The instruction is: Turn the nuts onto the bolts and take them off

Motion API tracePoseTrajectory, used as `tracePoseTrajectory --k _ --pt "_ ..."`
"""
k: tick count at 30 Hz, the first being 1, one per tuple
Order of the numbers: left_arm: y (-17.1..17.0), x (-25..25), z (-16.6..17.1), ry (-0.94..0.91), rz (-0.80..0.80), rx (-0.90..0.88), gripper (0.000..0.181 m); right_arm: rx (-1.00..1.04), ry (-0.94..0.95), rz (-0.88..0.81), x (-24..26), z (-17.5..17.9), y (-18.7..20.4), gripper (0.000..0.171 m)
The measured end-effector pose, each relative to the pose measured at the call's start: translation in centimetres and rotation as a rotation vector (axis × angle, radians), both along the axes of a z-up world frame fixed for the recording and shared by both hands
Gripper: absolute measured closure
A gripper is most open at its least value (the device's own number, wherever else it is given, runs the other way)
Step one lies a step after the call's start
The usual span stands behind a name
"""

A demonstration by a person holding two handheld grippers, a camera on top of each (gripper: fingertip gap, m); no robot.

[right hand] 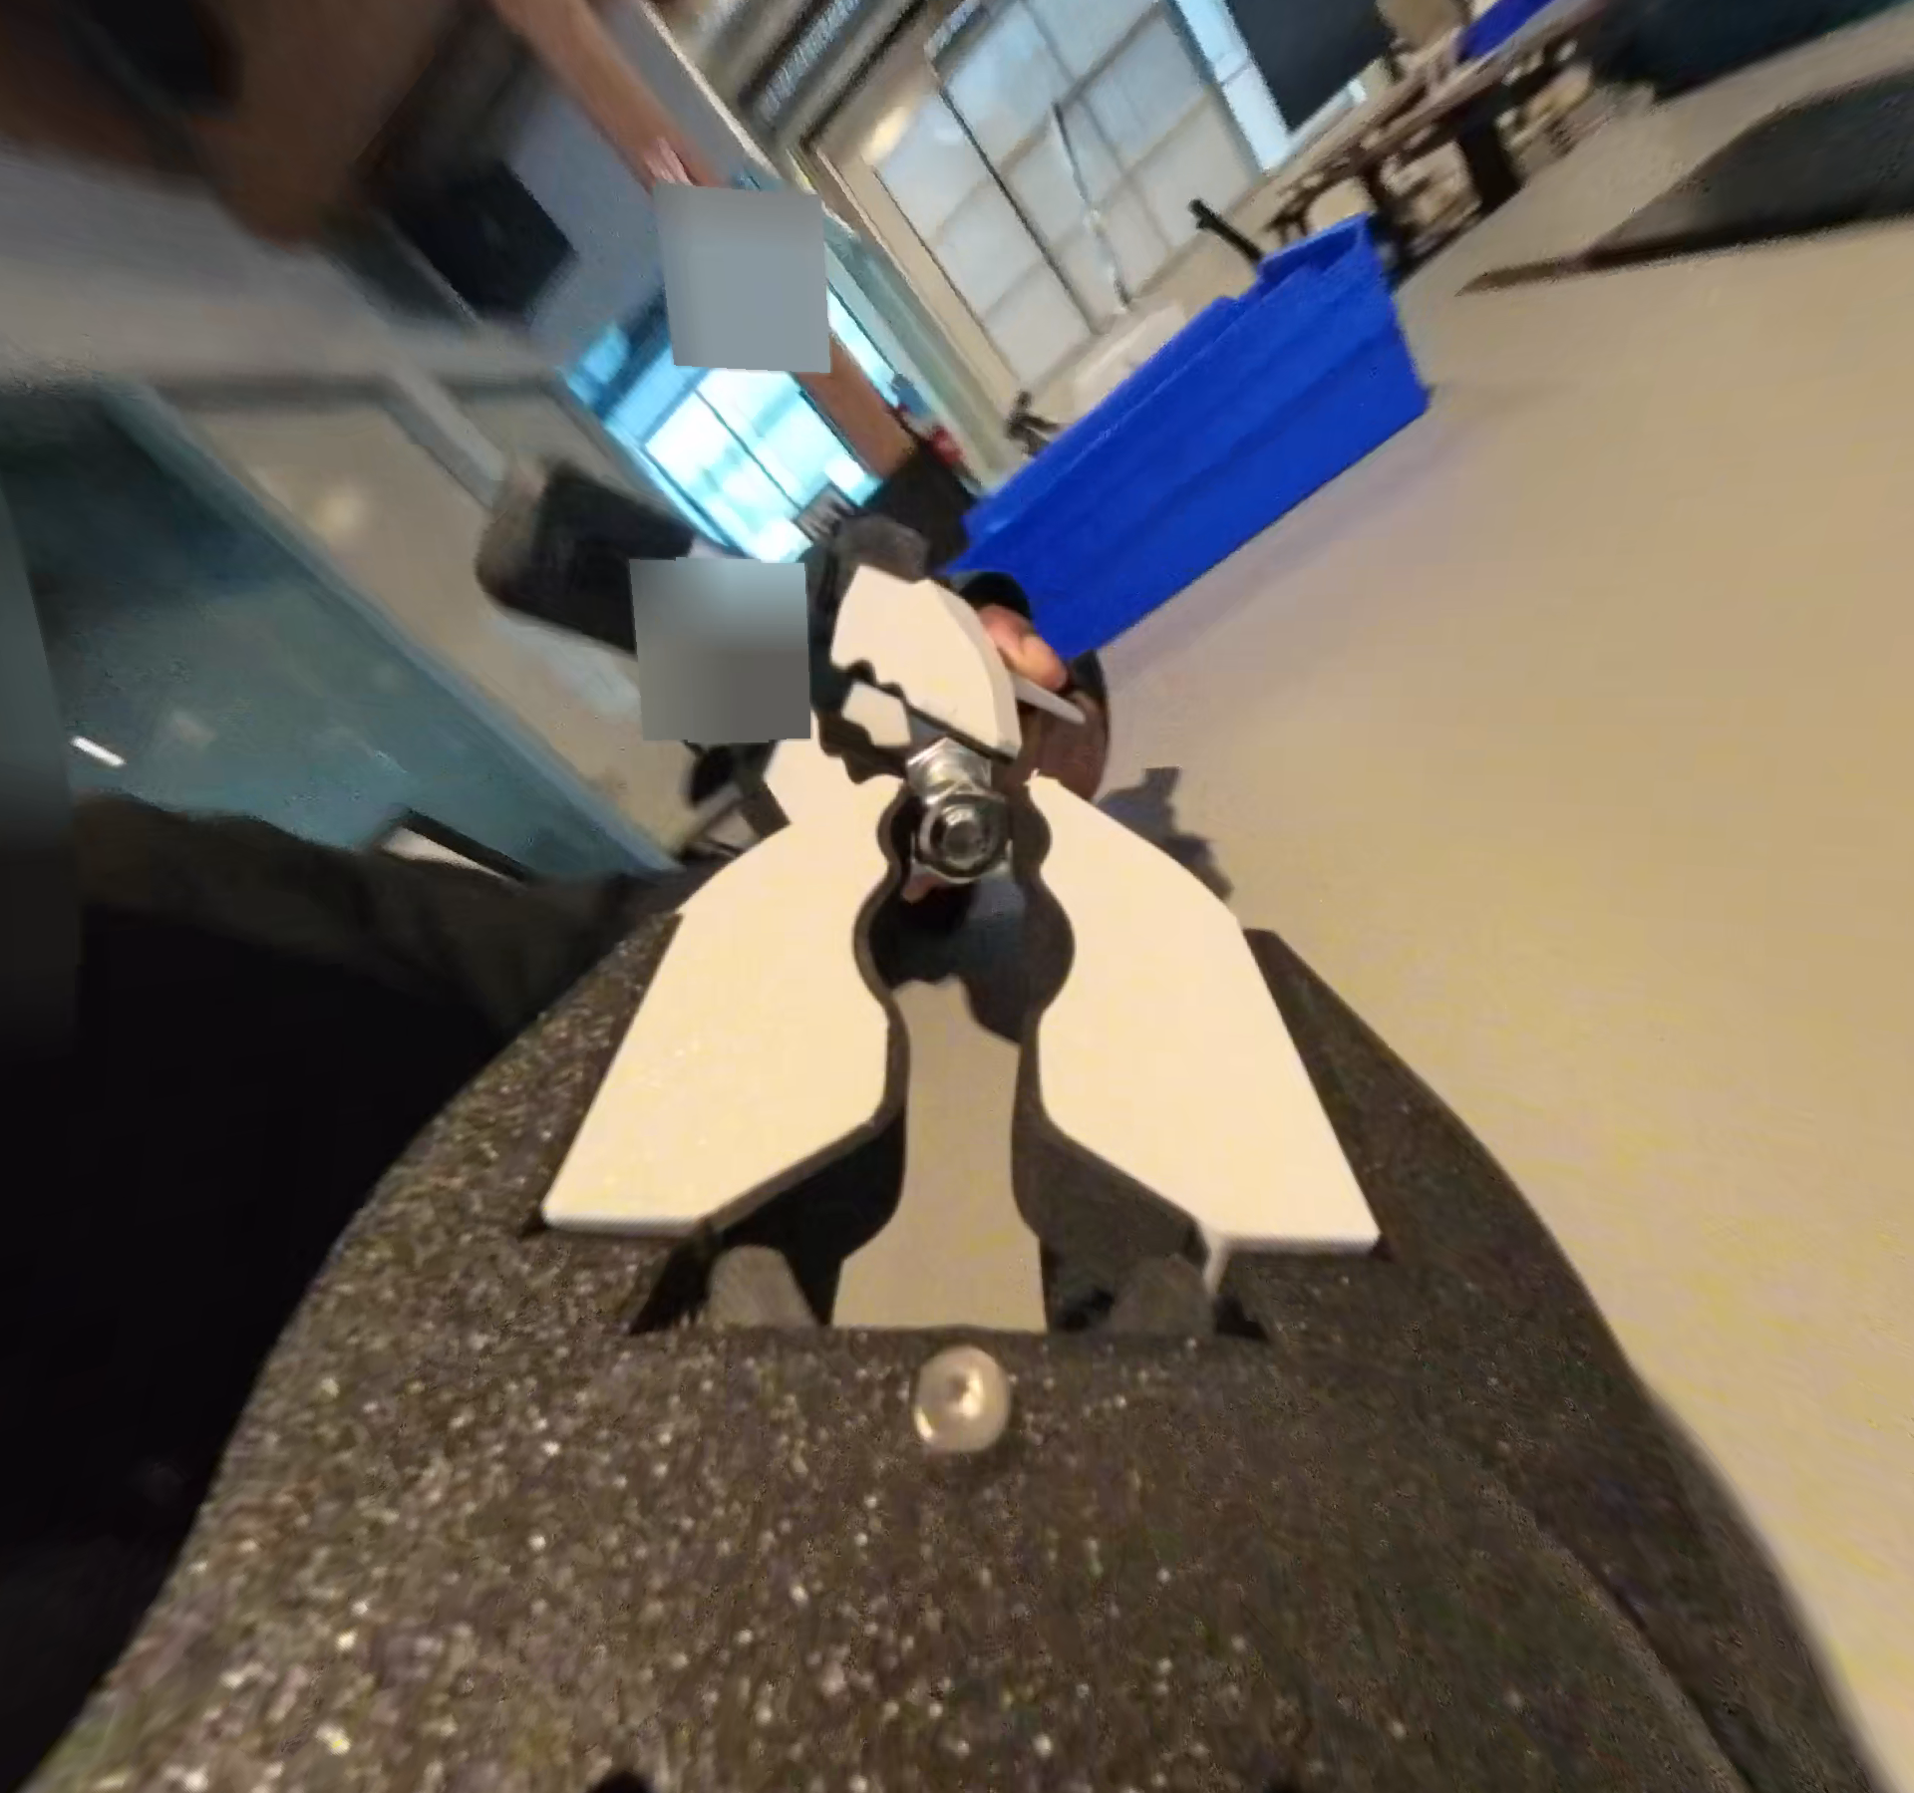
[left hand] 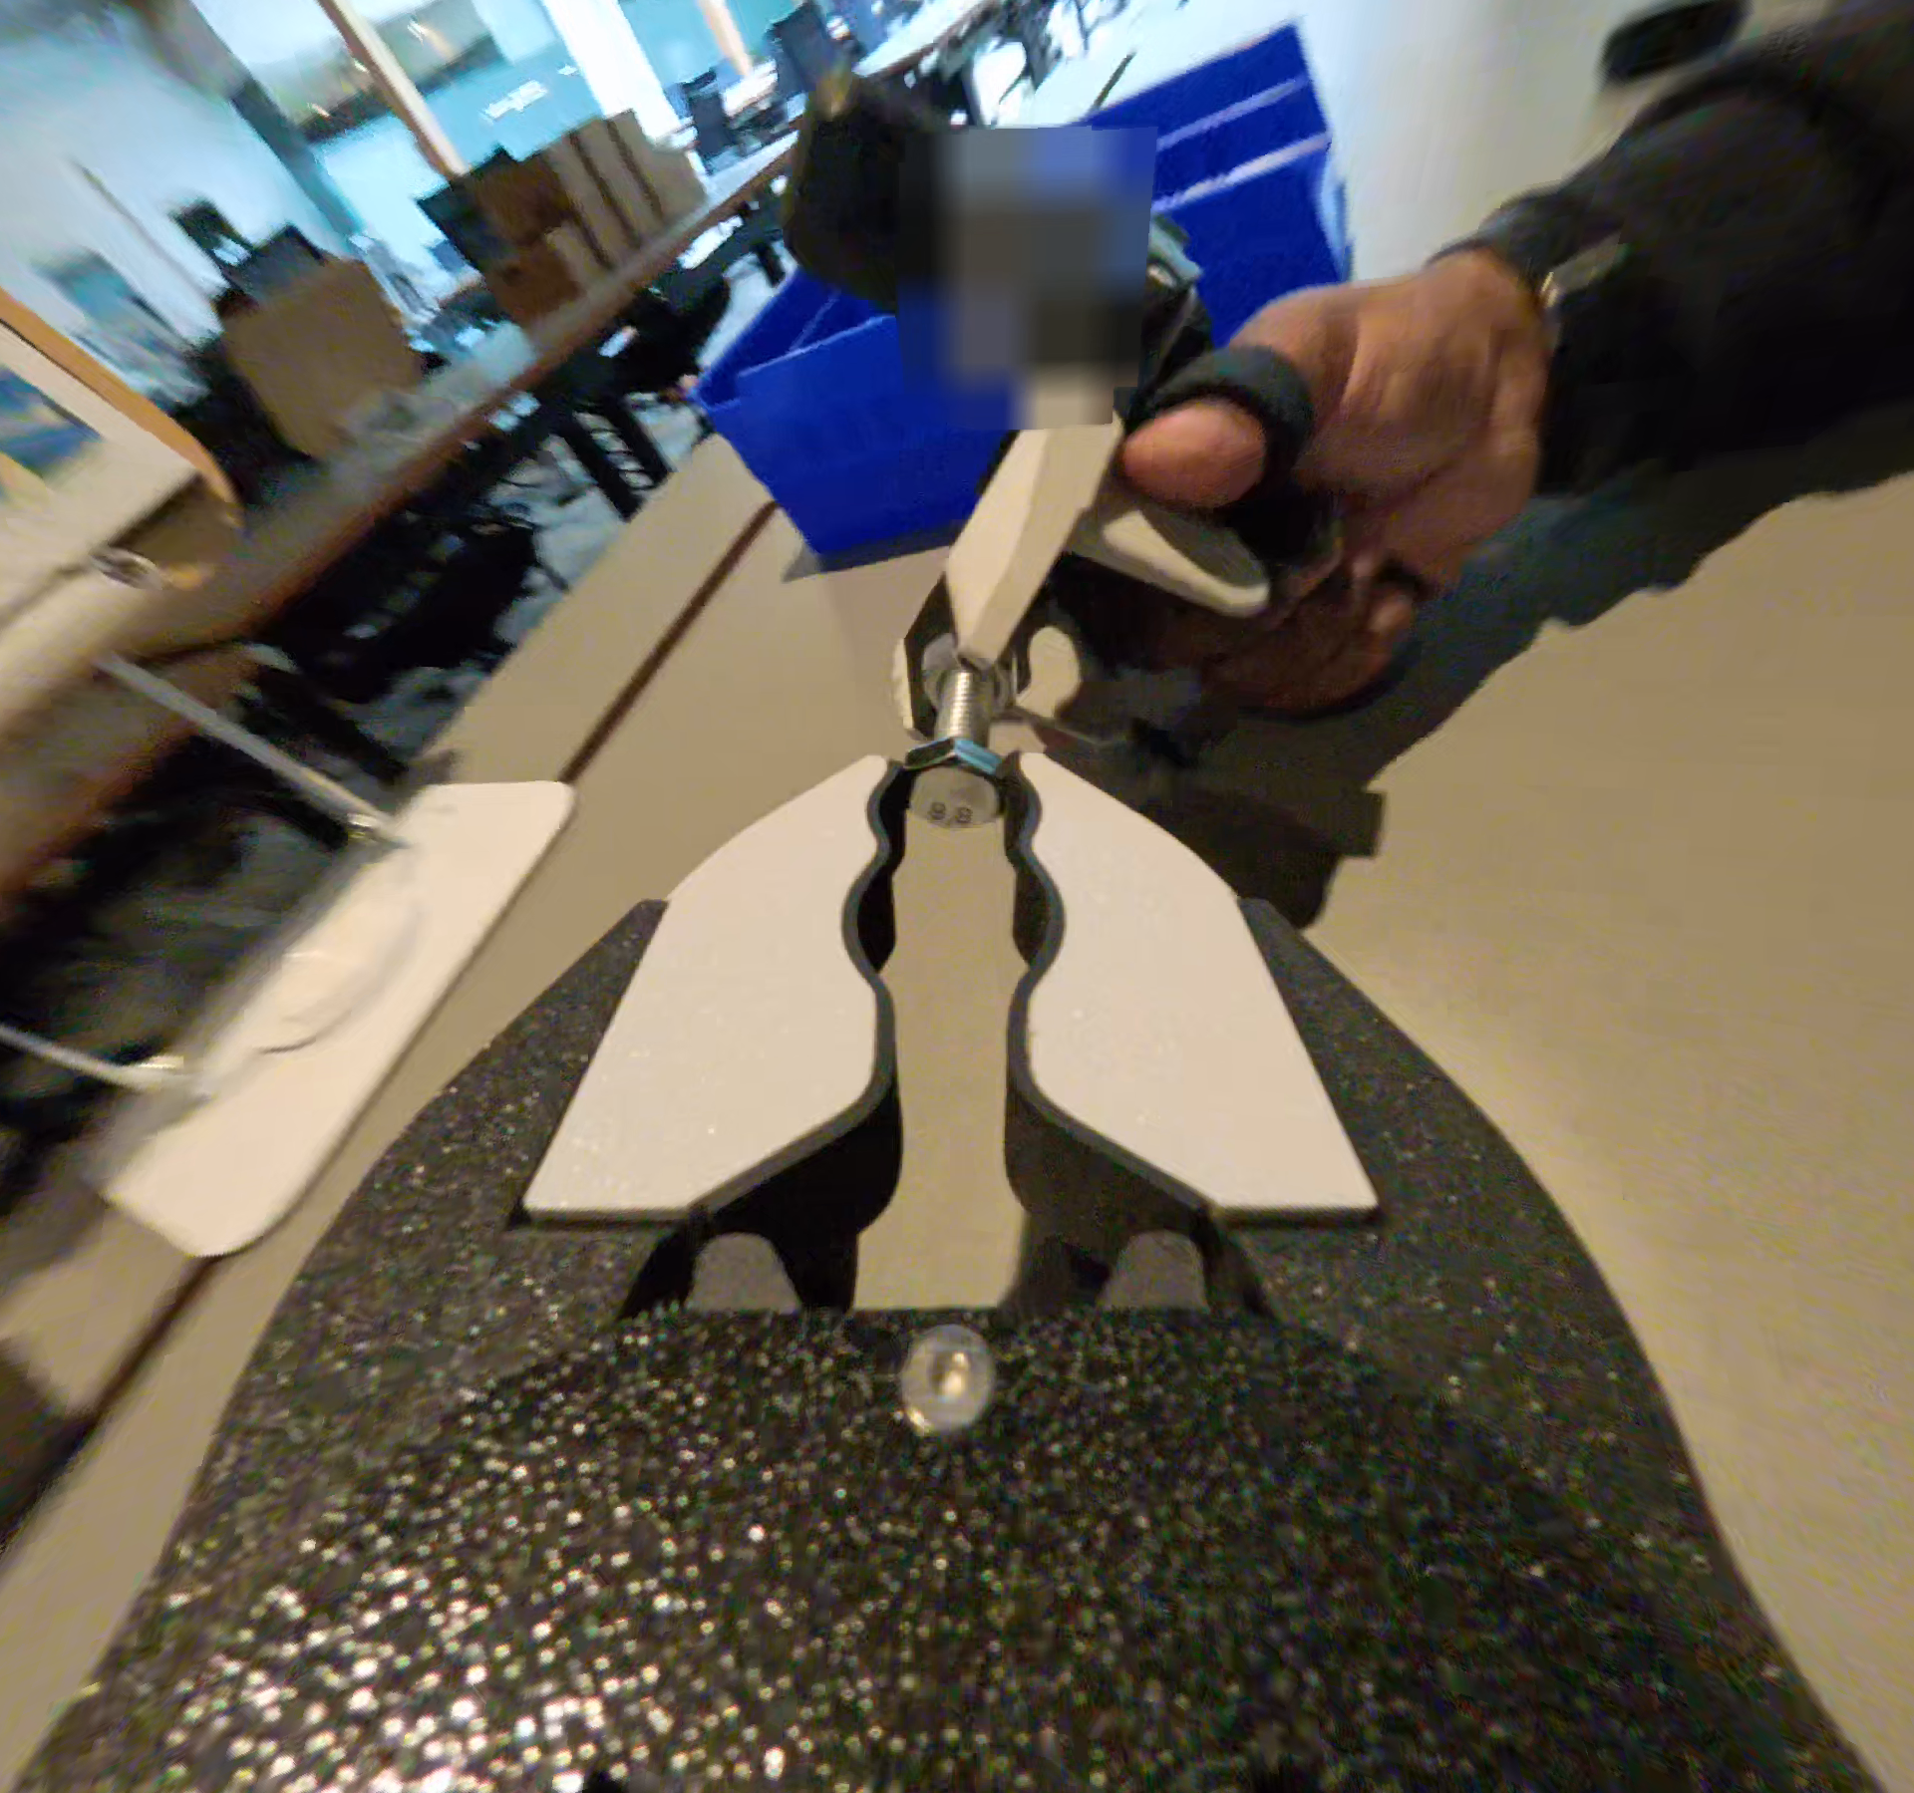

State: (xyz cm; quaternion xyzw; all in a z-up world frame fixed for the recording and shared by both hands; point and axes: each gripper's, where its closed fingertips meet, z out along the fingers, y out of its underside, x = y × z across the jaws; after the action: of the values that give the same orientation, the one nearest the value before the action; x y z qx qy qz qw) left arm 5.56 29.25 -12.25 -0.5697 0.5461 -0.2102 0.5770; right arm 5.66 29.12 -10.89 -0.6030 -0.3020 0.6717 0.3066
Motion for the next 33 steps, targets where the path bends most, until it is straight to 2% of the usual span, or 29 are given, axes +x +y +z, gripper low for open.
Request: tracePoseTrajectory --k 2,3,4,10,14,17,19,21,23,26,27,30,33 --pt "-0.2 0.3 0.0 0.010 0.004 0.010 0.164 -0.127 0.083 0.017 0.2 0.1 0.5 0.147" --pt "-0.4 0.5 0.0 -0.033 -0.022 -0.045 0.164 -0.134 0.106 0.001 0.5 0.3 1.0 0.136" --pt "-0.4 0.5 0.2 -0.085 -0.042 -0.110 0.164 -0.099 0.122 -0.015 0.8 0.7 1.3 0.134" --pt "-0.1 -0.5 1.3 -0.313 -0.130 -0.425 0.164 0.376 -0.023 -0.092 1.9 0.7 1.3 0.132" --pt "-0.5 -0.2 0.7 -0.315 -0.173 -0.526 0.164 0.605 -0.097 -0.088 1.3 0.1 0.1 0.135" --pt "-1.1 0.3 0.0 -0.288 -0.213 -0.579 0.164 0.709 -0.148 -0.073 0.7 -0.6 -0.7 0.149" --pt "-1.1 0.5 -0.2 -0.279 -0.201 -0.556 0.164 0.700 -0.155 -0.077 0.5 -0.8 -0.8 0.153" --pt "-0.8 0.3 -0.1 -0.260 -0.175 -0.493 0.164 0.588 -0.149 -0.056 0.3 -0.8 -0.6 0.154" --pt "-0.3 0.1 -0.2 -0.189 -0.109 -0.332 0.164 0.400 -0.120 -0.026 0.2 -0.8 -0.4 0.154" --pt "0.2 -0.2 -0.1 -0.035 -0.003 -0.023 0.164 -0.013 -0.017 0.059 0.0 -0.8 -0.2 0.153" --pt "0.3 -0.2 0.0 -0.020 0.018 0.019 0.164 -0.071 0.020 0.073 0.1 -0.6 -0.1 0.153" --pt "0.1 -0.2 0.4 -0.125 -0.024 -0.093 0.164 0.037 0.055 0.037 0.4 0.3 0.2 0.146" --pt "0.6 -0.9 0.3 -0.239 -0.061 -0.285 0.164 0.260 -0.011 -0.043 0.8 0.1 0.9 0.127"
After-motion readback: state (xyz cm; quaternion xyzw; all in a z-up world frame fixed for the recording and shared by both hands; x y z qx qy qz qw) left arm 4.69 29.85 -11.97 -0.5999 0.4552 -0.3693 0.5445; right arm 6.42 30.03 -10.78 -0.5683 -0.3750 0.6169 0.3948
